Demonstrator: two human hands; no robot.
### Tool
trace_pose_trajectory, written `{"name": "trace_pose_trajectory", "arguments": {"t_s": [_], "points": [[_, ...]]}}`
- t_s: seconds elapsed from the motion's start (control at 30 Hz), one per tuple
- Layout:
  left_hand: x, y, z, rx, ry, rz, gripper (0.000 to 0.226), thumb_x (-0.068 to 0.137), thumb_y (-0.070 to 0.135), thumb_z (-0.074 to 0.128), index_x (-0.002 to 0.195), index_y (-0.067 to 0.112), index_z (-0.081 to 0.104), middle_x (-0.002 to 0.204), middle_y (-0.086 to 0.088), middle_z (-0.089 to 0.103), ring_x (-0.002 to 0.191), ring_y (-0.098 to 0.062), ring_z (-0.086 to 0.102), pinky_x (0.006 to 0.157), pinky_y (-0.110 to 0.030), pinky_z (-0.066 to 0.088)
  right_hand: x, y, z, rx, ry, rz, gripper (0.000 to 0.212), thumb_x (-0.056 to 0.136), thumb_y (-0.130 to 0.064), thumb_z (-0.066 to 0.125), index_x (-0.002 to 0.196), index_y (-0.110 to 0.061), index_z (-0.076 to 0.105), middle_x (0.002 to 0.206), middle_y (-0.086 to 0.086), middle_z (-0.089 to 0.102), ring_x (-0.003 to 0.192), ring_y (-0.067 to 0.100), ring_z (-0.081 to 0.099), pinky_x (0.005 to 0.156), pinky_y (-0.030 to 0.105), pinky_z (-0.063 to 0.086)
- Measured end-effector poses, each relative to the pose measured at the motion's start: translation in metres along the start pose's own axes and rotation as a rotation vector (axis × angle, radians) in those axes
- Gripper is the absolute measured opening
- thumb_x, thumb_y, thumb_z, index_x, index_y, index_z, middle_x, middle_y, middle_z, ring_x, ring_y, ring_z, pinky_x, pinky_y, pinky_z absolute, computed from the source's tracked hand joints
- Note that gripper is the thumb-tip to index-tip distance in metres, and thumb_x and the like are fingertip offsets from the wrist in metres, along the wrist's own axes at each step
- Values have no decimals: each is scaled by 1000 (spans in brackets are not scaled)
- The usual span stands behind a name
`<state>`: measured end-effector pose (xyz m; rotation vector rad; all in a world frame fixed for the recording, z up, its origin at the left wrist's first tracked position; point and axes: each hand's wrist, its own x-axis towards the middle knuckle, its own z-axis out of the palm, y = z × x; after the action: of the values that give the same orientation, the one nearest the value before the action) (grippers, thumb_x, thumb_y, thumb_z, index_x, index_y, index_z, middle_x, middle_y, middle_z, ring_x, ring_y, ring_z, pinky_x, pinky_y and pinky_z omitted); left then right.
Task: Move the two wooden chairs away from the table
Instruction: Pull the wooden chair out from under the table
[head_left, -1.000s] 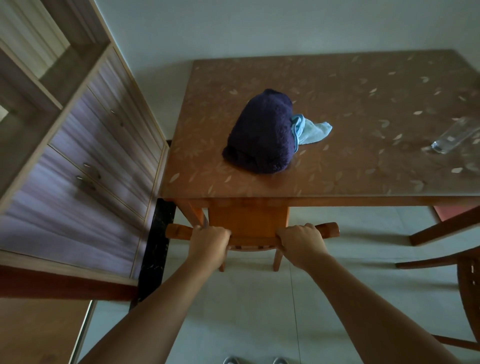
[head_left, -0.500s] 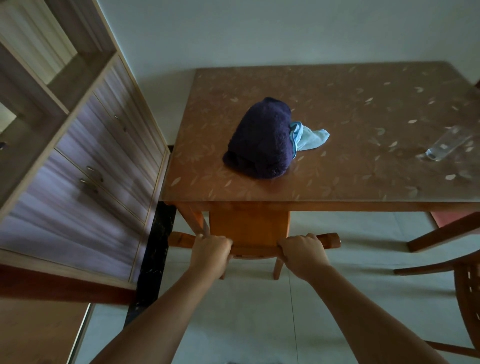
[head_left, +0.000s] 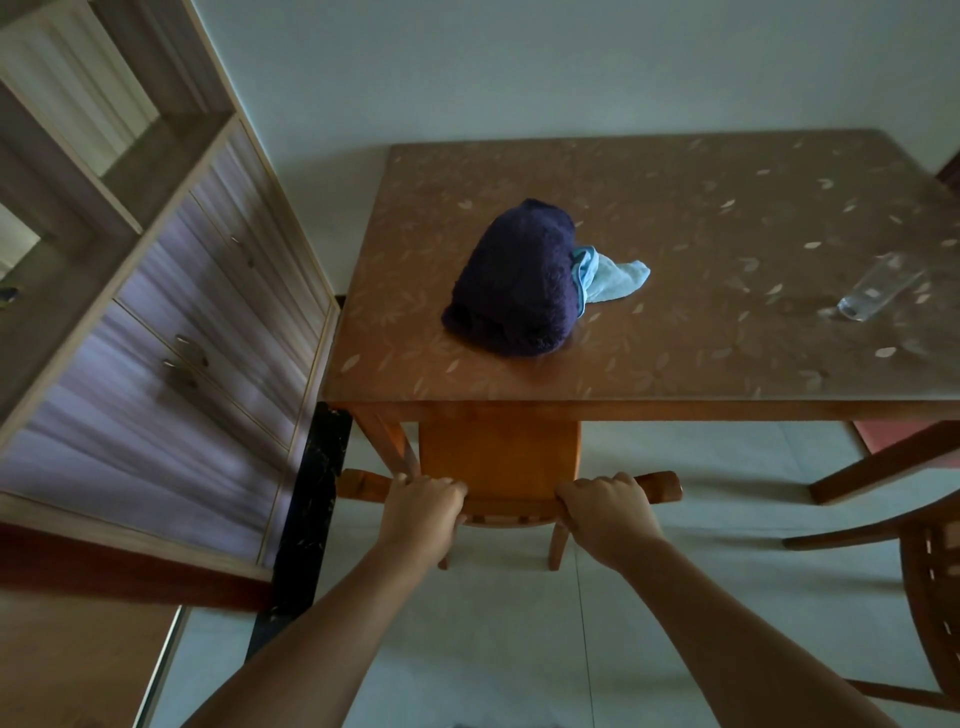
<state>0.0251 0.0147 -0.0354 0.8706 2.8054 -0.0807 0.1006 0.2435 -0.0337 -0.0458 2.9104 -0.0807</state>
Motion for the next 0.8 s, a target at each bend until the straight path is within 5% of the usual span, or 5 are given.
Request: {"name": "trace_pose_trajectory", "arguments": {"t_s": [0.27,0.8], "points": [[-11,-3,7,-44,50,30,16,94,39,69,104,27,68,101,8,74,100,-17,70,94,-38,49,-9,0,5,3,14,-17,21,100,-45,51,95,-27,60,80,-5,70,72,18,67,82,37,52],[-46,1,9,-37,-2,124,16,93,34,70,108,28,68,103,9,72,101,-18,69,93,-39,48,-53,-9,10,46,-13,-50,17,101,-38,47,107,-25,56,84,-5,71,75,21,68,83,38,51]]}}
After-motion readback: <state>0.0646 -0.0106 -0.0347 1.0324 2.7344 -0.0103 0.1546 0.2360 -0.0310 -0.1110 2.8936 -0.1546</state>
